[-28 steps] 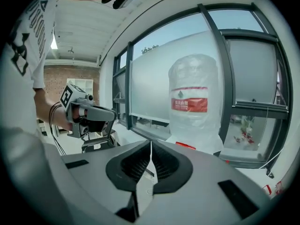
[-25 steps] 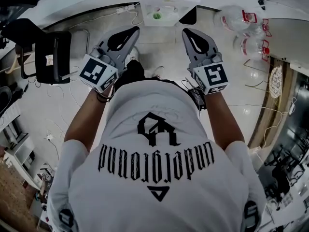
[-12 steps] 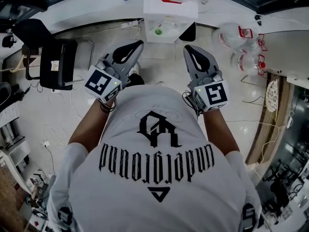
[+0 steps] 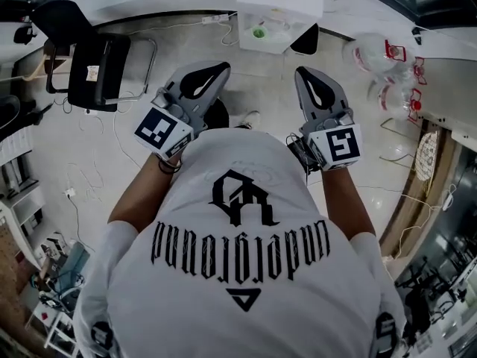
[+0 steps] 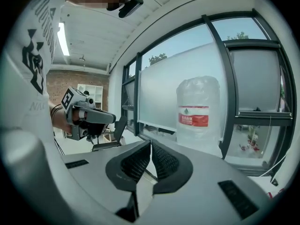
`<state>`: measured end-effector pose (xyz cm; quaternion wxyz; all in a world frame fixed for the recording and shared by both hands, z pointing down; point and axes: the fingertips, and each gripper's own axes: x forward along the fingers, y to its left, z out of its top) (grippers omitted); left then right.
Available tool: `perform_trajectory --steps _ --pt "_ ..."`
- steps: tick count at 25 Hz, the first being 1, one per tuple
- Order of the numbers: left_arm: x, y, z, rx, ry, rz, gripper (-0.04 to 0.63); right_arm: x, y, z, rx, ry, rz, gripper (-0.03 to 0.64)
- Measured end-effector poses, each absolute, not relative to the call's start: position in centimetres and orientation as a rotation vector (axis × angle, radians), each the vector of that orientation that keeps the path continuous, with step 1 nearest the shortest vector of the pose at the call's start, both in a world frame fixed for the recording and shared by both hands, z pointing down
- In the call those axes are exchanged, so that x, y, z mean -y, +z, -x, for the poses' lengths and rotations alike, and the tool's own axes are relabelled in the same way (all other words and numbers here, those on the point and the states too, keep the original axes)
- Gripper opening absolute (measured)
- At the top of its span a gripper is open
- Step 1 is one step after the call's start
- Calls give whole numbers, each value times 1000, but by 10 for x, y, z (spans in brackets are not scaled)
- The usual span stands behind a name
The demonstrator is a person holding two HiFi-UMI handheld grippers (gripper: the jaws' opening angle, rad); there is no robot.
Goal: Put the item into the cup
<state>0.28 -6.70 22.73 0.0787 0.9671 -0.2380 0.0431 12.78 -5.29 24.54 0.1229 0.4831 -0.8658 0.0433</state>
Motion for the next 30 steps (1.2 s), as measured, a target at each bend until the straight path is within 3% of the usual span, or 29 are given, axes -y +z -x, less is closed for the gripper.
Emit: perform_trajectory --steps 30 --pt "18 221 177 328 63 -2985 14 -28 240 36 2280 128 -1726 20"
